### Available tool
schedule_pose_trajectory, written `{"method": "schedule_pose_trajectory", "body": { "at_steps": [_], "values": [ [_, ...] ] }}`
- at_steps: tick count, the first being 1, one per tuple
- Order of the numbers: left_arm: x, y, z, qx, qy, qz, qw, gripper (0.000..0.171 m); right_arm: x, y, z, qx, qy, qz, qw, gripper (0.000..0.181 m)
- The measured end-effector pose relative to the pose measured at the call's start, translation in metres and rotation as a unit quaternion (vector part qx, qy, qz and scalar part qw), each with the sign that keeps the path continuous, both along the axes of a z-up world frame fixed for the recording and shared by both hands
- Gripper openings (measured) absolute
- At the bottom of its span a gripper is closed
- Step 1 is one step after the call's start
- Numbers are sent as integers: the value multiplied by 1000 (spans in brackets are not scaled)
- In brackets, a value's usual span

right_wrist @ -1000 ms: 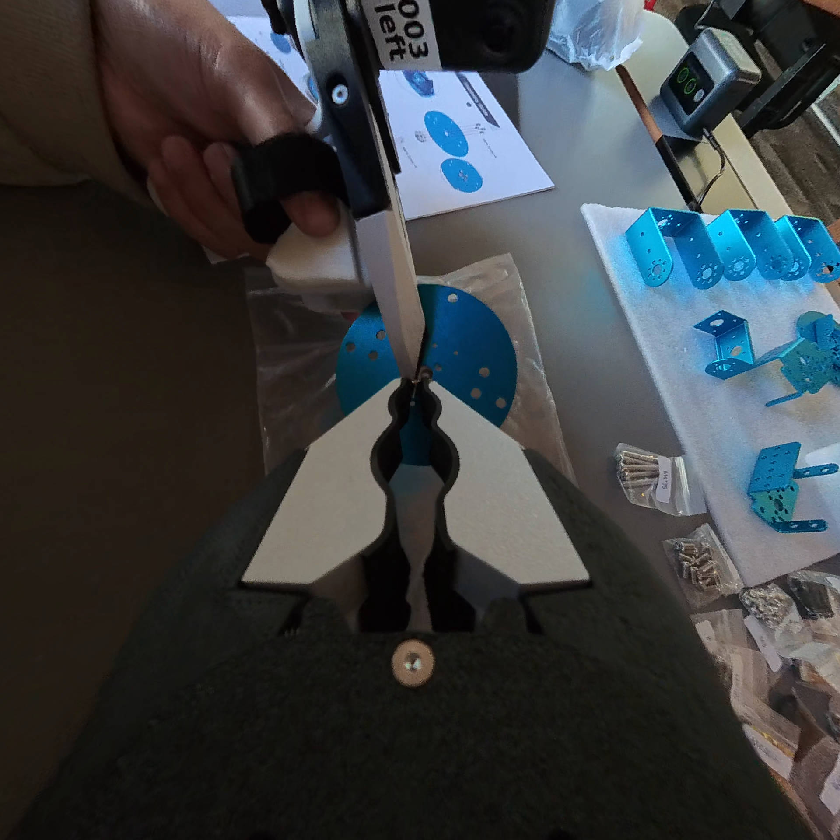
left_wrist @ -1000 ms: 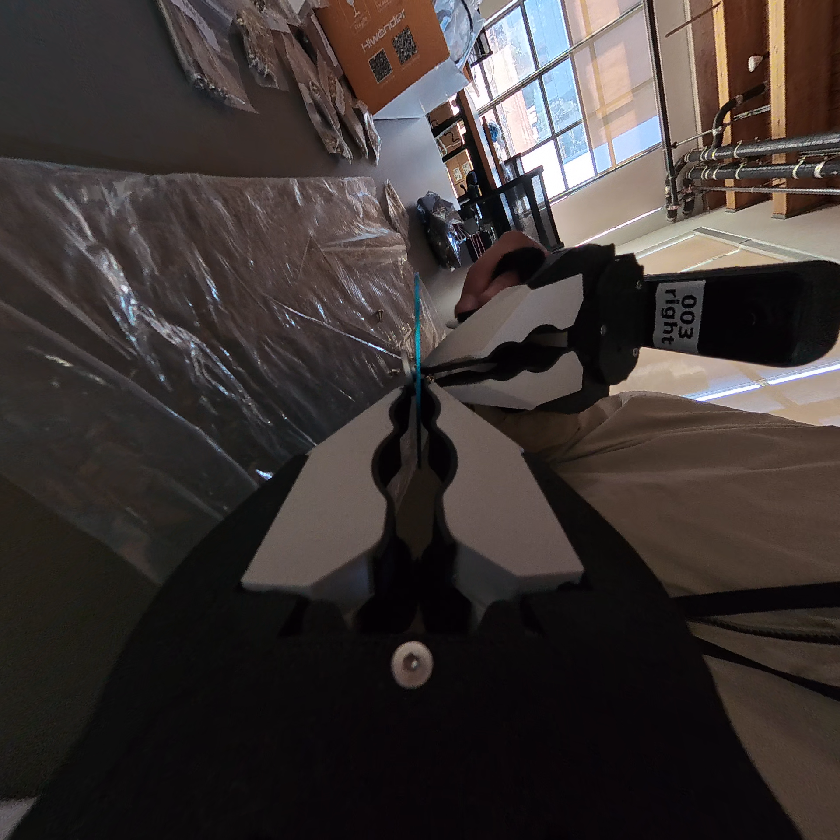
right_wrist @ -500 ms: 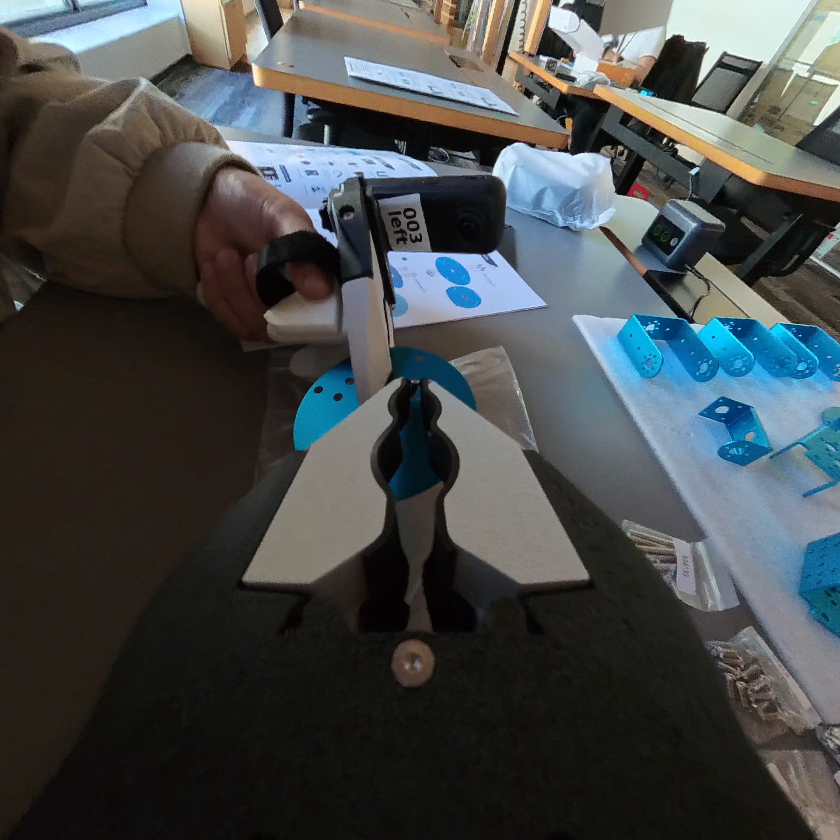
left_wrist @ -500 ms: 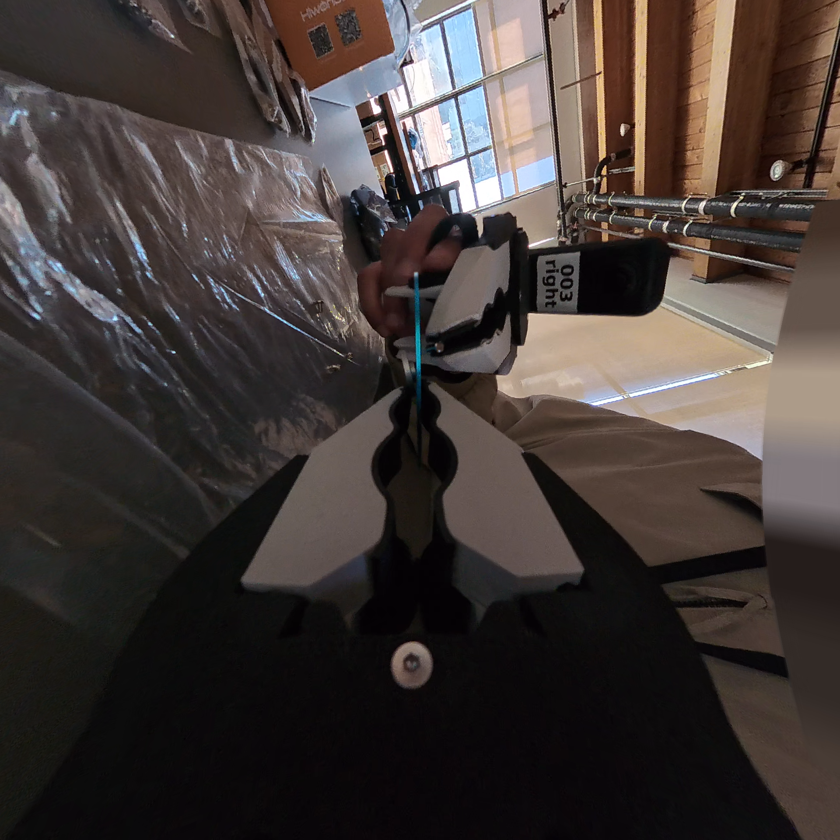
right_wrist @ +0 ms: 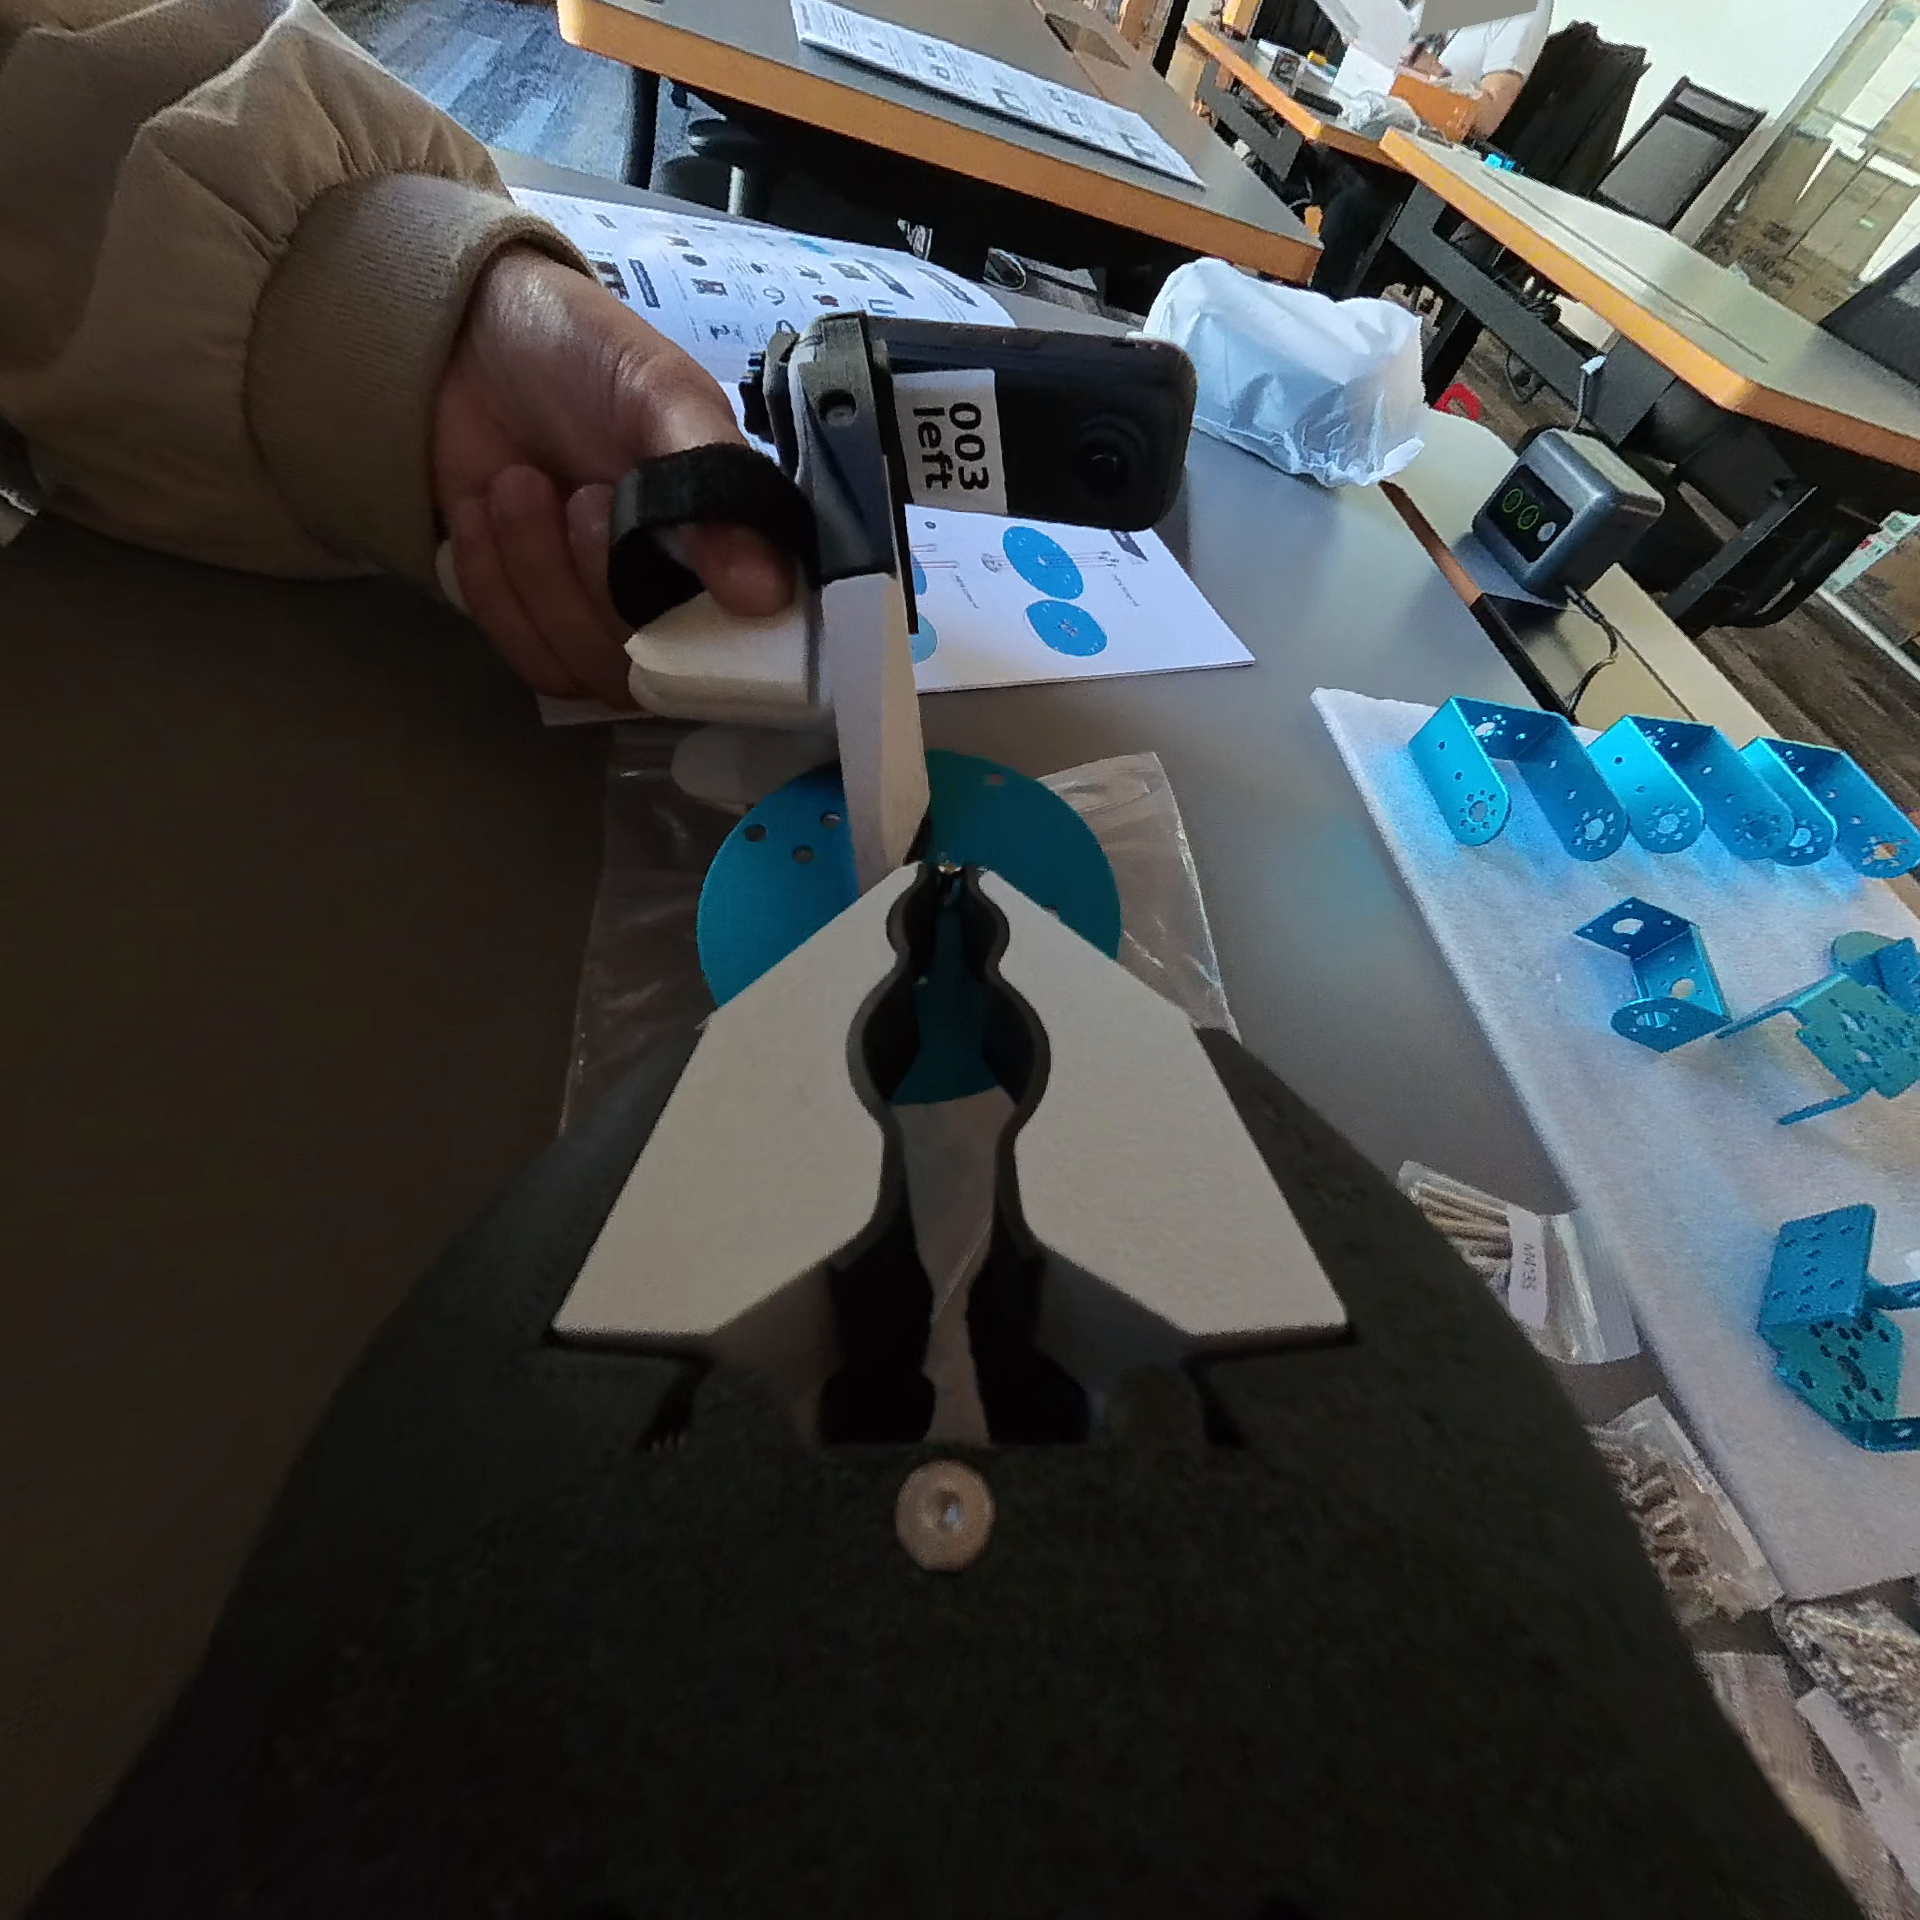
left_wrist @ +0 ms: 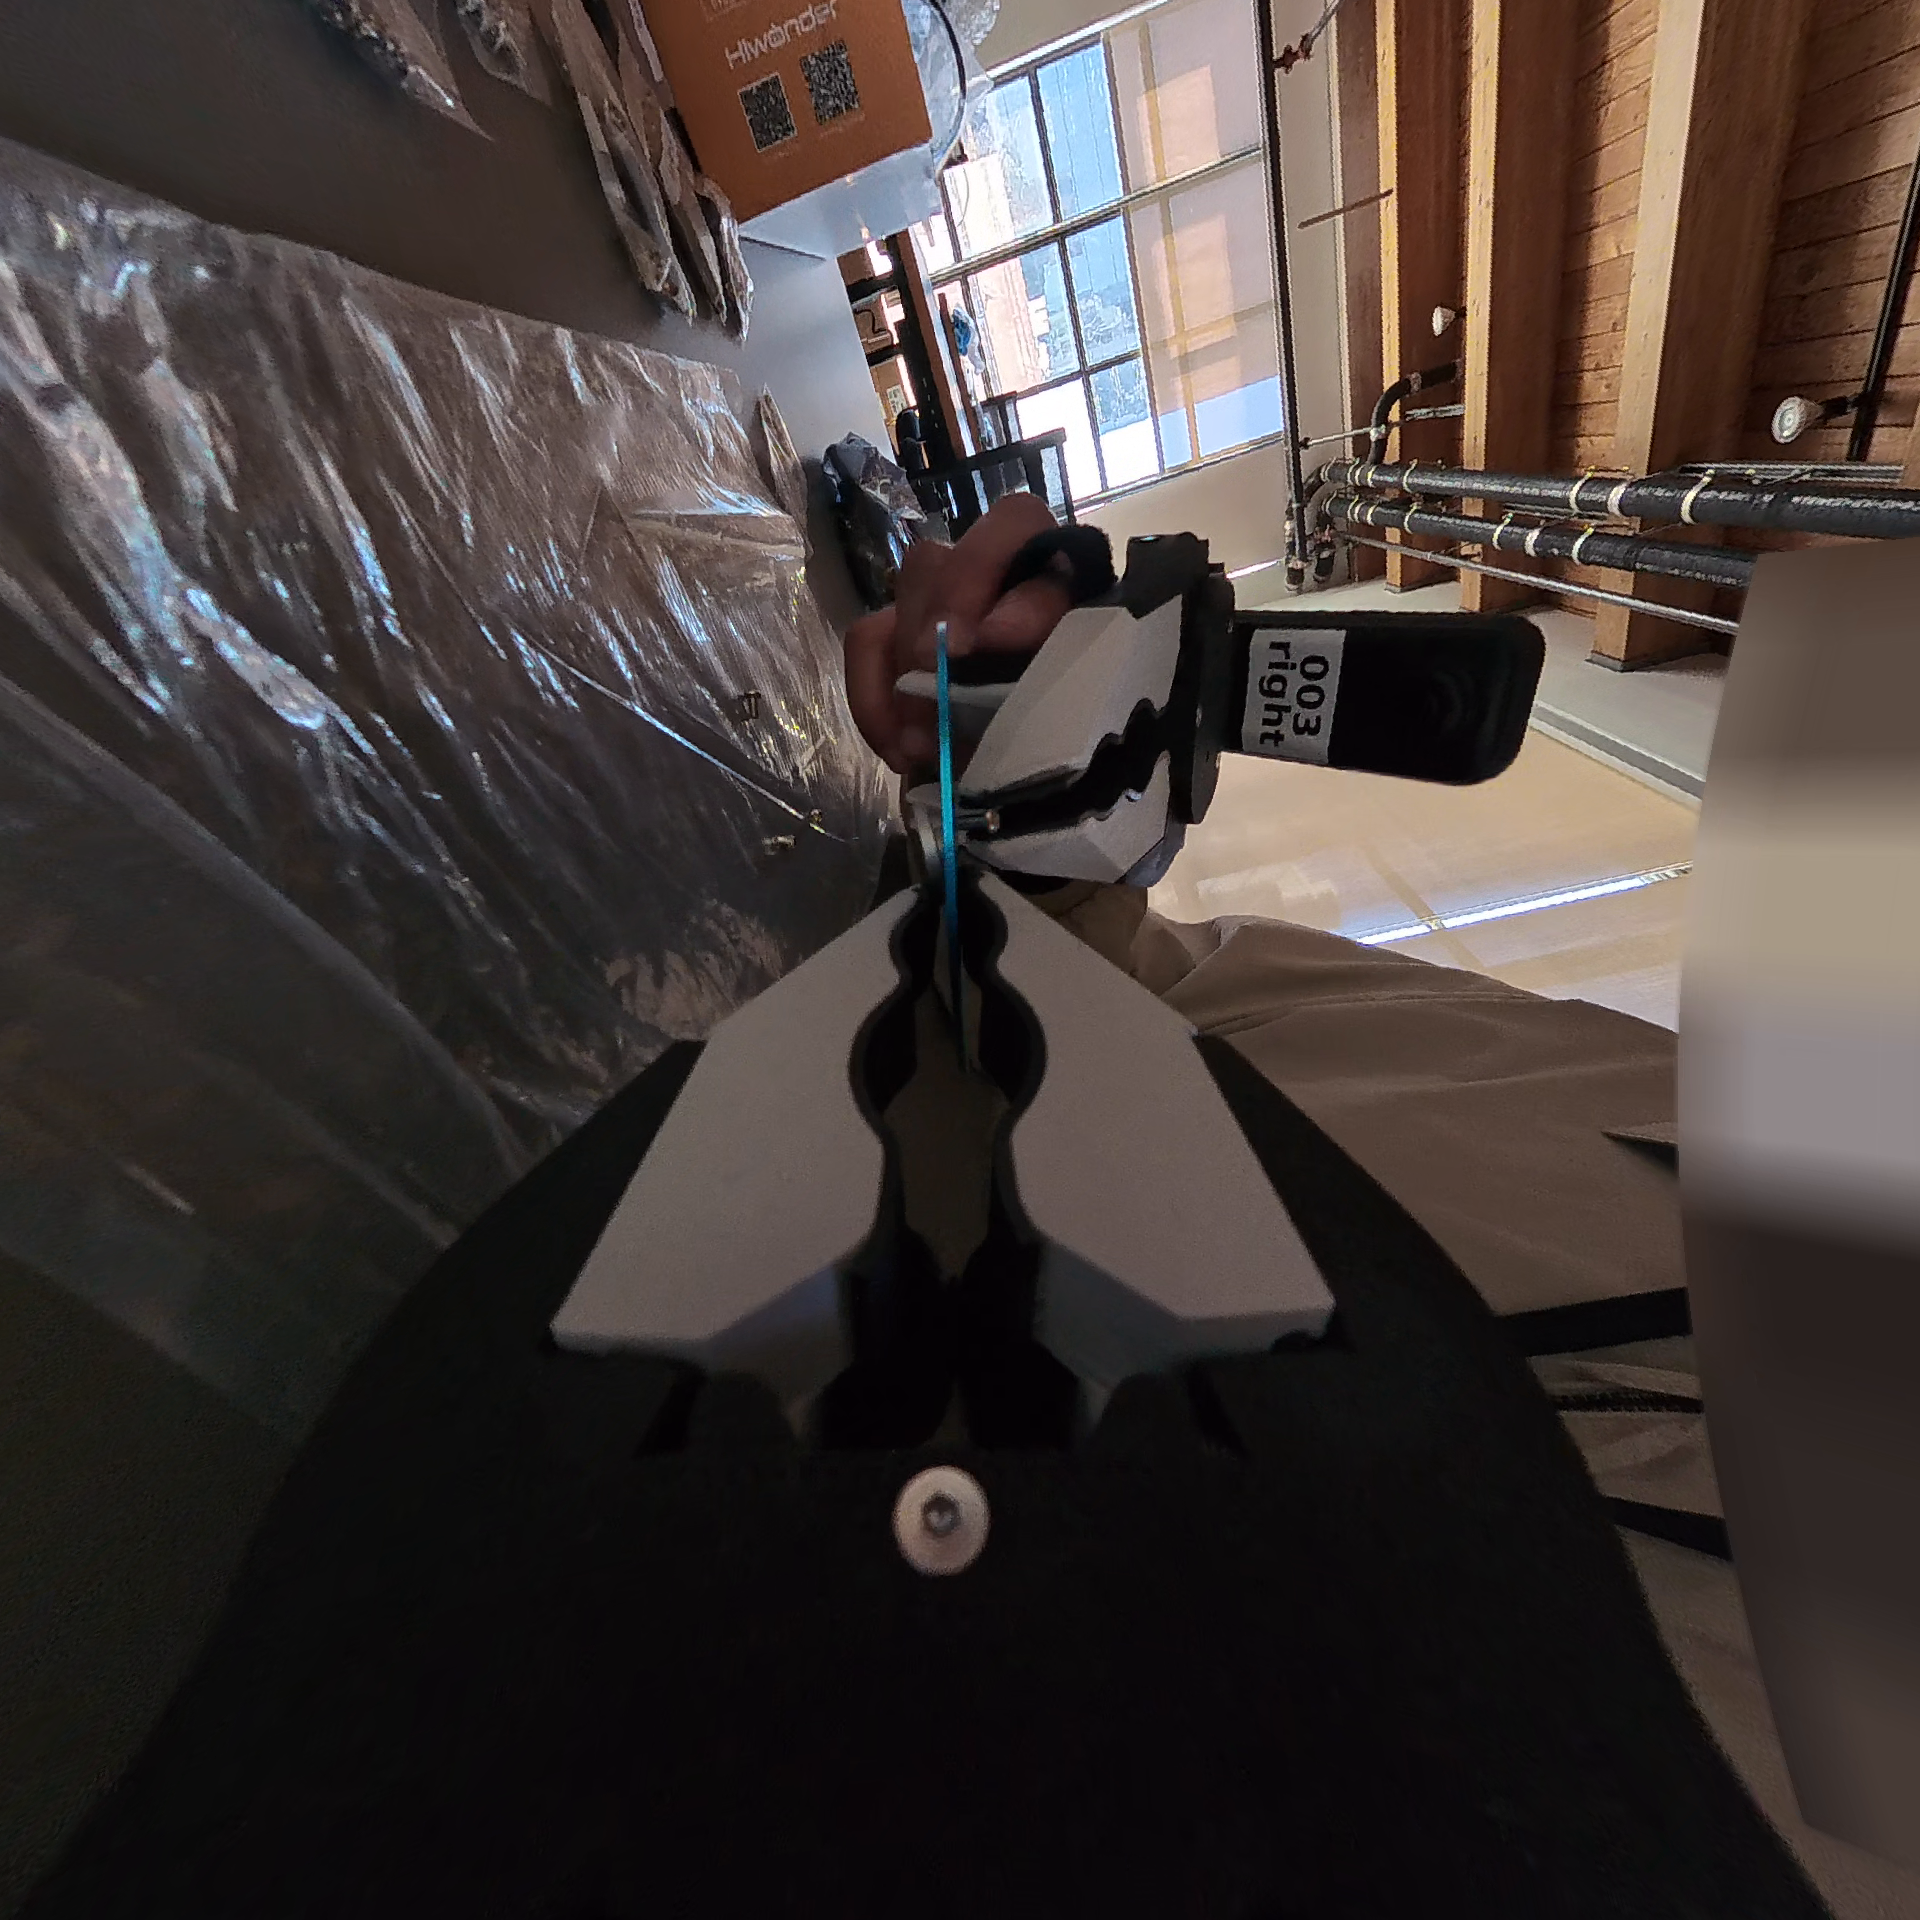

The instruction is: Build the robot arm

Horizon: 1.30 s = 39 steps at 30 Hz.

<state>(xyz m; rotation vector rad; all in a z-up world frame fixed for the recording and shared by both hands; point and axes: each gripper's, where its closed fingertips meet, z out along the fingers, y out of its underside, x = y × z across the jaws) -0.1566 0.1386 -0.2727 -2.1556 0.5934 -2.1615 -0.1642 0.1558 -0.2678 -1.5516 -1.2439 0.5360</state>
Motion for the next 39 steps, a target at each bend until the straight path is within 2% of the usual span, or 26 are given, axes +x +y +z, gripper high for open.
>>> {"method": "schedule_pose_trajectory", "body": {
  "at_steps": [16,28,39],
  "values": [
    [0,1,-4,12,17,3,1000,4,3,1,-4,2,-15,-11,1000,2],
    [0,2,-10,0,32,7,999,4,5,1,-11,37,-110,-26,993,2],
    [1,4,-14,-3,45,10,999,4,7,2,-16,63,-202,-46,976,2]
  ]
}}
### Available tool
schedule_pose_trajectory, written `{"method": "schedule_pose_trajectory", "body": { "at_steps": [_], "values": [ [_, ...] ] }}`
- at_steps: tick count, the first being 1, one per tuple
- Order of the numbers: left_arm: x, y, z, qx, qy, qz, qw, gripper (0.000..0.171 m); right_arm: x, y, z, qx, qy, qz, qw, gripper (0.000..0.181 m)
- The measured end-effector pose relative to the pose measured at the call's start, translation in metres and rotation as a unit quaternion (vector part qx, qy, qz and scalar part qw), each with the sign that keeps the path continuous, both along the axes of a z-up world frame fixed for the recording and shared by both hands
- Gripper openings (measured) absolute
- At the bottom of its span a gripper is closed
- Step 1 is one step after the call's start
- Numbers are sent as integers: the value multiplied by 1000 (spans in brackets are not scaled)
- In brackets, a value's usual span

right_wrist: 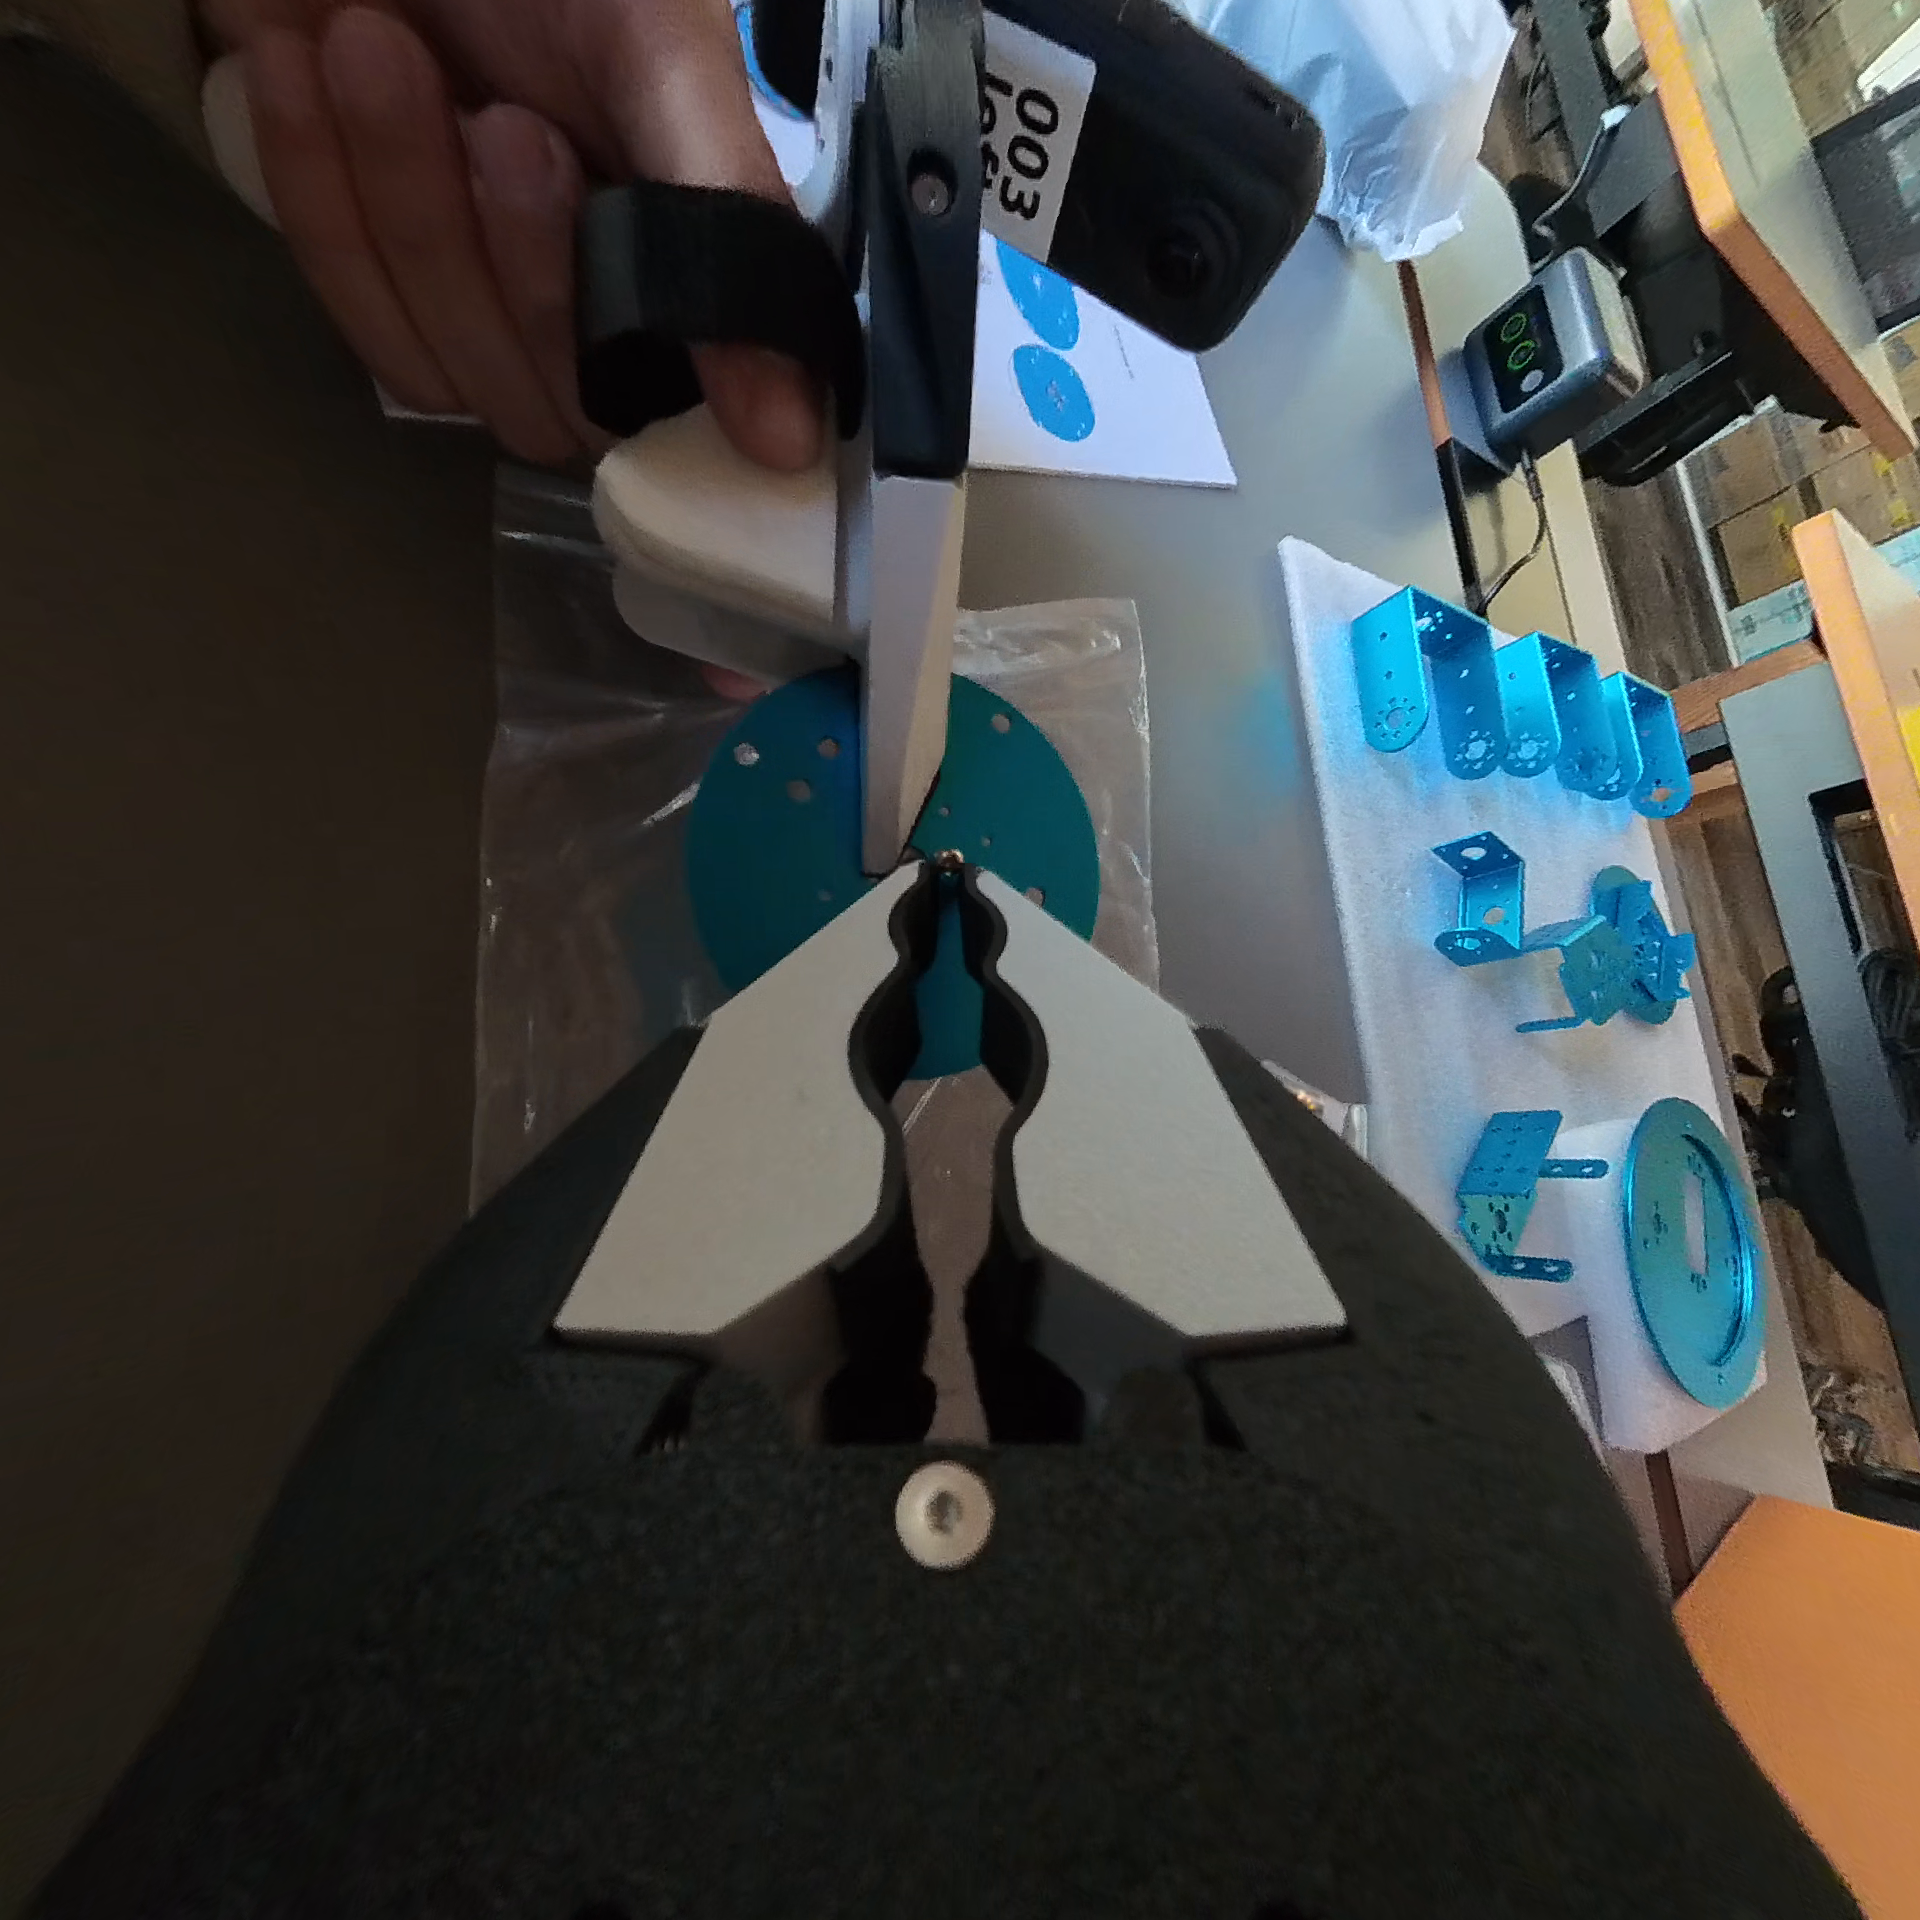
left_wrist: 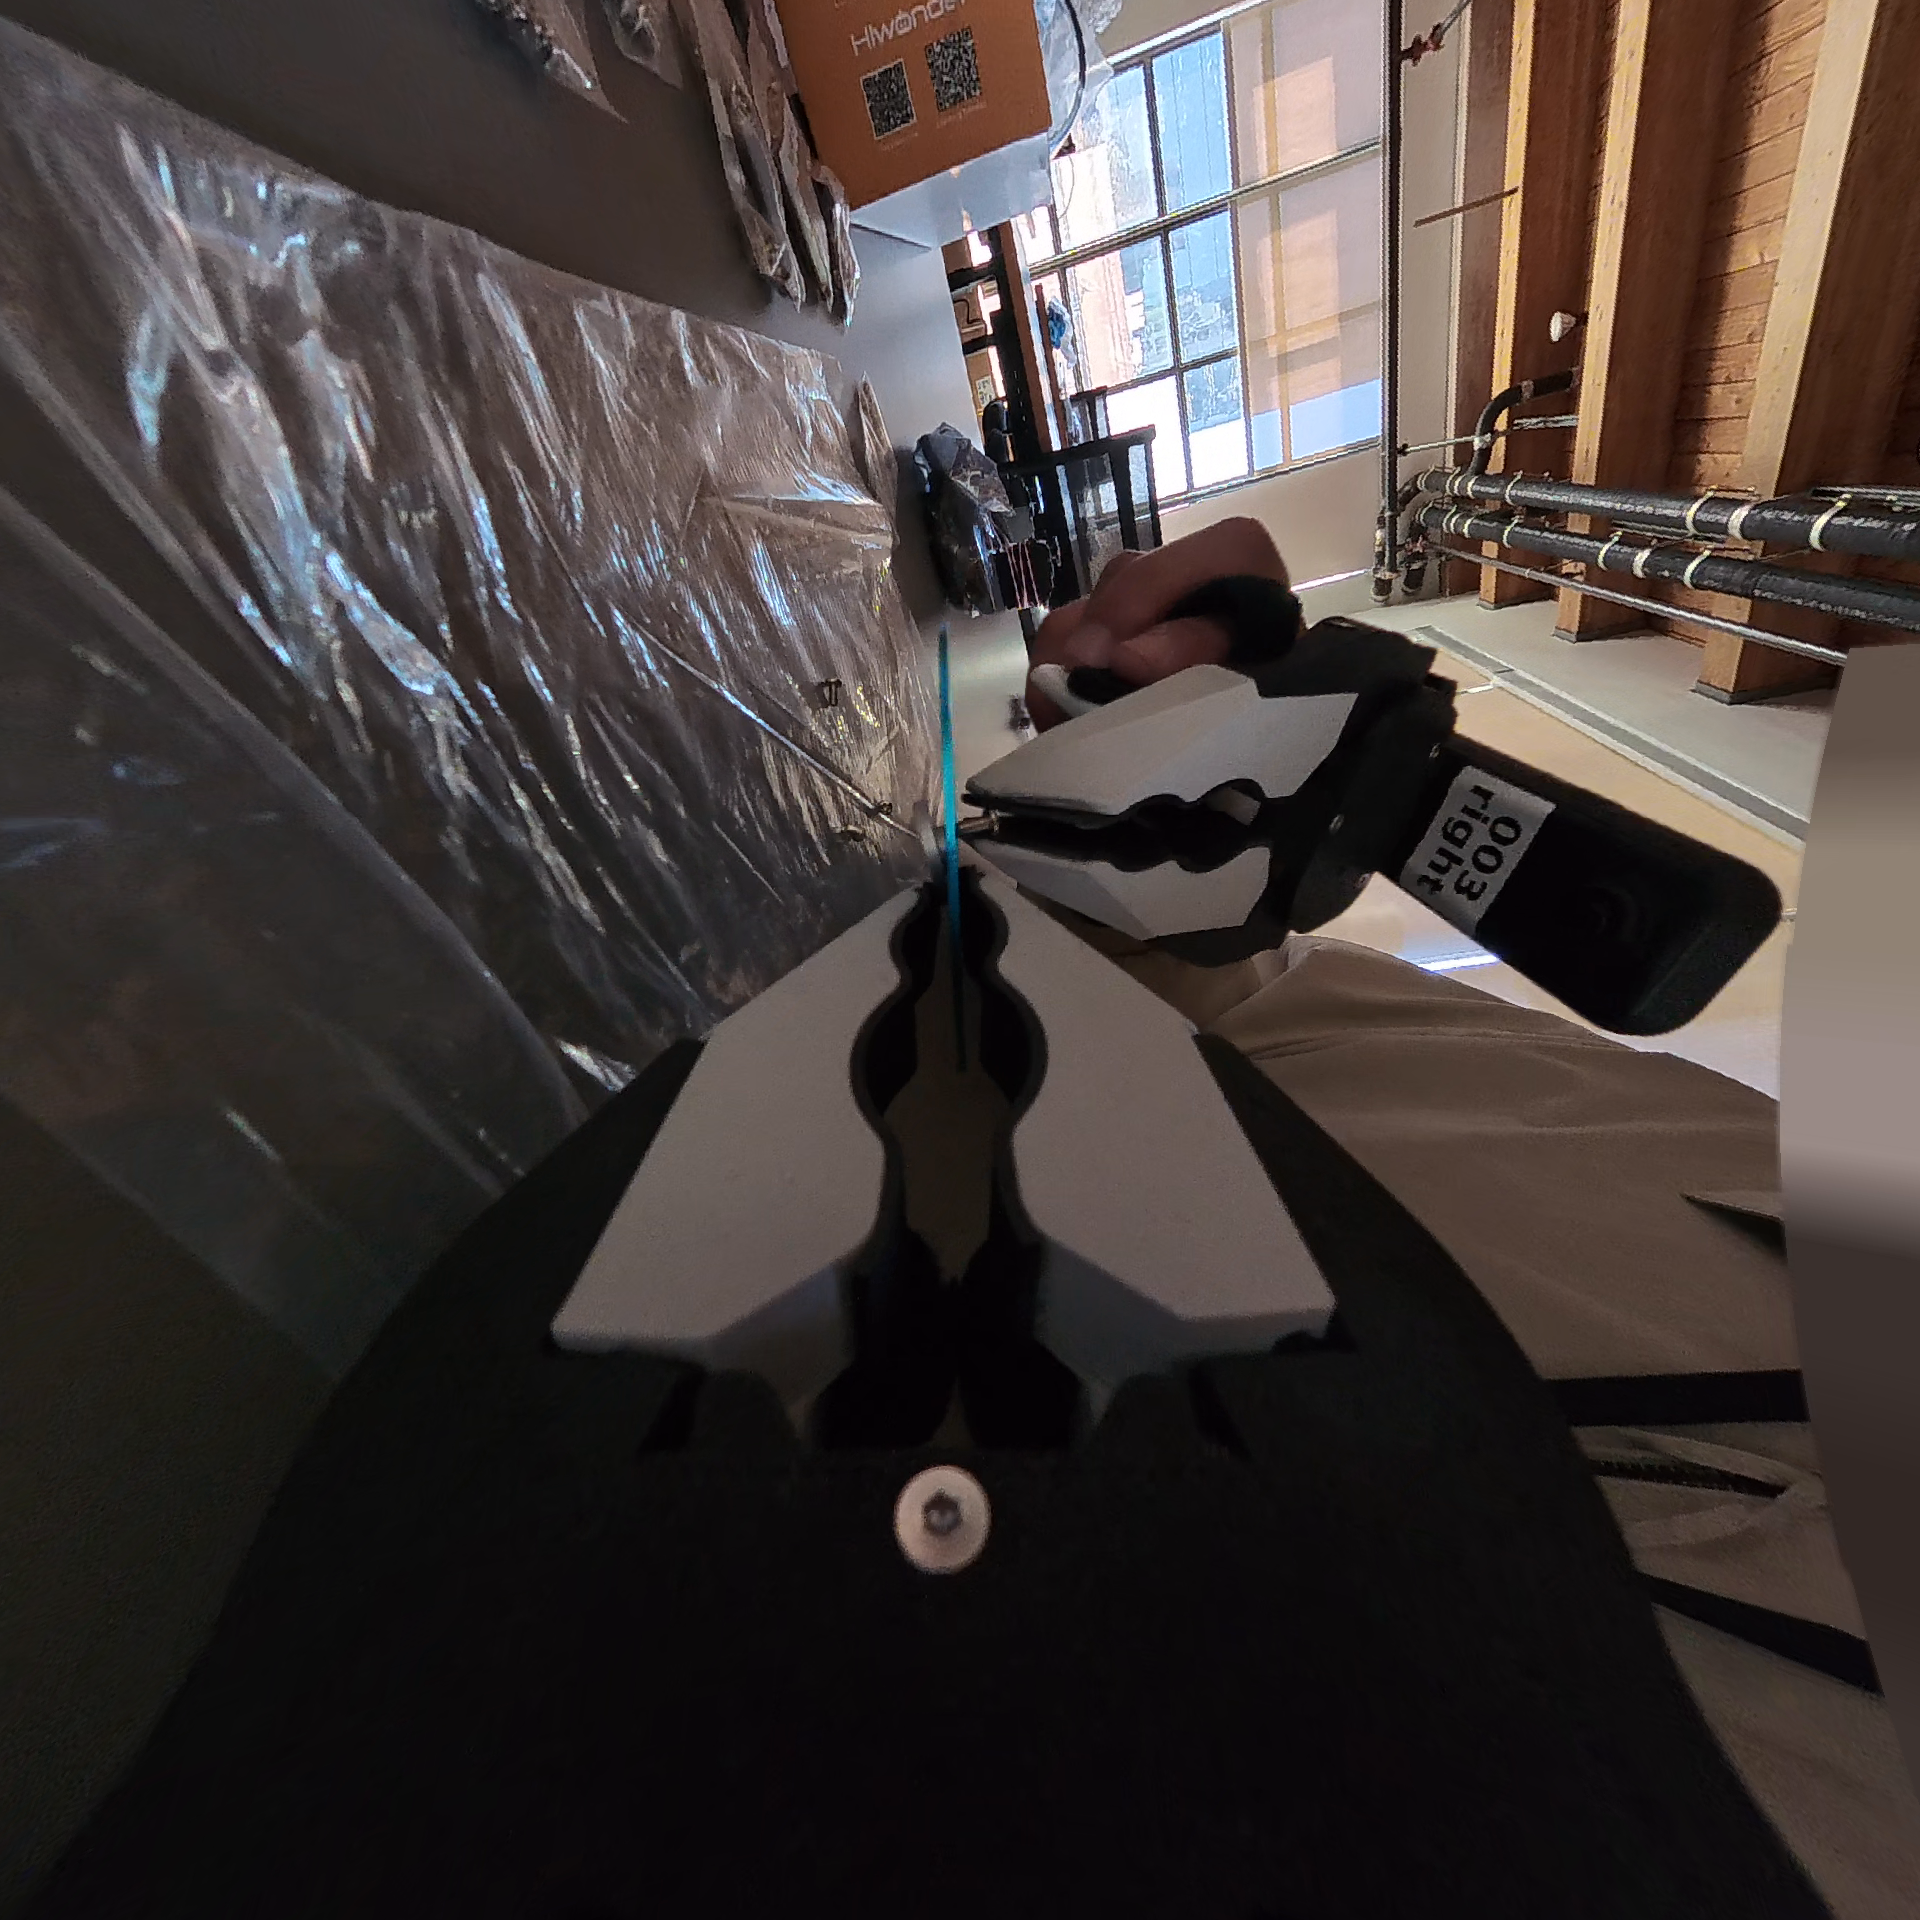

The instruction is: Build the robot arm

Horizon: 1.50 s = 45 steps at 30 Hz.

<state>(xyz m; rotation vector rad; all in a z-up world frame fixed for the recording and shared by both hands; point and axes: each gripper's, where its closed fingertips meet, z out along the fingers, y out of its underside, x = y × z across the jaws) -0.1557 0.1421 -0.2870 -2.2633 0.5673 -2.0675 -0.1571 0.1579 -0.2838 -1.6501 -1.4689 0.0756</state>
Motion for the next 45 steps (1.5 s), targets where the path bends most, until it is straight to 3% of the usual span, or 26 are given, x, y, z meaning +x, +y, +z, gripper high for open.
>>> {"method": "schedule_pose_trajectory", "body": {
  "at_steps": [5,18,23,28,31,33,35,37,38,45],
  "values": [
    [0,0,-1,0,3,-1,1000,5,4,1,-1,-20,-36,-9,999,1],
    [0,2,-4,-4,13,6,1000,5,3,4,-5,28,-118,-4,993,0],
    [0,1,-2,-15,1,4,1000,4,9,5,0,-2,-72,-20,997,0],
    [-2,1,4,-26,-21,1,999,4,23,4,17,-110,69,-34,991,0],
    [-2,0,9,-21,-35,-1,999,4,21,7,27,-179,191,-39,964,12],
    [-2,-1,14,-9,-51,-2,999,4,22,11,19,-253,255,-56,932,22],
    [-2,-1,17,16,-54,-2,998,4,16,4,18,-362,328,-39,872,34],
    [-3,-1,19,44,-54,-4,998,4,11,-5,26,-458,381,-12,803,33],
    [-3,-2,21,54,-57,-7,997,4,10,-8,28,-480,398,-4,782,32],
    [0,-7,28,146,-56,-25,987,4,5,-13,30,-511,420,18,750,12]
  ]
}}
